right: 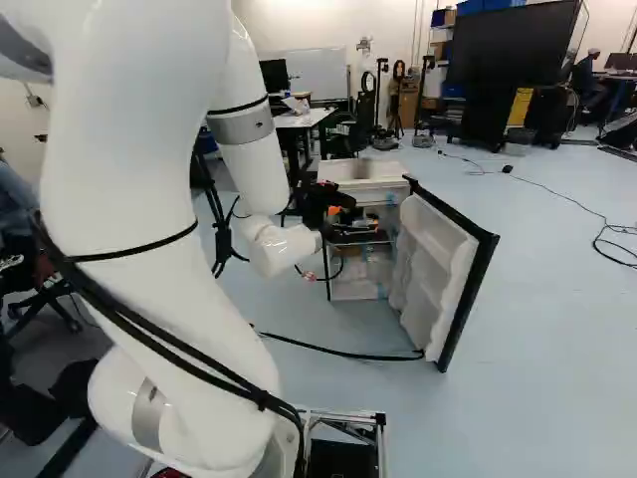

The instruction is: Open the fridge door

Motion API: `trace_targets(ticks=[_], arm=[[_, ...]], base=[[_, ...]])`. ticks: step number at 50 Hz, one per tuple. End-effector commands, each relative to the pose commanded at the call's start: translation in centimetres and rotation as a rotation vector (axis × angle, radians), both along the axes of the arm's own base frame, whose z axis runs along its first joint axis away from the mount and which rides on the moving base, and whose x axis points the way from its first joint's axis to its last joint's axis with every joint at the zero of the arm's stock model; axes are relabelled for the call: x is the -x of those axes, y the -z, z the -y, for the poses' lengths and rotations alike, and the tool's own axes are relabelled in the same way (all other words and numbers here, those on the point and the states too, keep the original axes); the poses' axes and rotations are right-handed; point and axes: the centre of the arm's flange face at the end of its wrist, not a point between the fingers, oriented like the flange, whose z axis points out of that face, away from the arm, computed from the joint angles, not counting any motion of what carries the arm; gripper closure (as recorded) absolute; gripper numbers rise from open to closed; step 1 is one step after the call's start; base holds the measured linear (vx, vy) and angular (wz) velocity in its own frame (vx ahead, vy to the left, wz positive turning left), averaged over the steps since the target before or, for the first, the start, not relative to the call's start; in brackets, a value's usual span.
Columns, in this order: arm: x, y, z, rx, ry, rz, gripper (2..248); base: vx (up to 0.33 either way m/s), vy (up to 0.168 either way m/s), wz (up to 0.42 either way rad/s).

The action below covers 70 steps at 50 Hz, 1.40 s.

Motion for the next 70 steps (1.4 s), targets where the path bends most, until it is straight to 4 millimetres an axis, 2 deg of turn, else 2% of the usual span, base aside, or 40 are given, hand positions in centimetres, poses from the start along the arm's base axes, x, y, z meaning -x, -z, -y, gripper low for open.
trace_targets(ticks=[16,35,70], arm=[[2.8,-1.4,-2.7,-0.005,-0.172,-0.040,3],[5.8,-2.1,-4.9,0.009,-0.327,-0.082,3],[9.0,-2.2,-6.9,0.041,-0.478,-0.130,3]], base=[[0.000,0.000,0.000],[0.000,0.000,0.000],[0.000,0.000,0.000]])
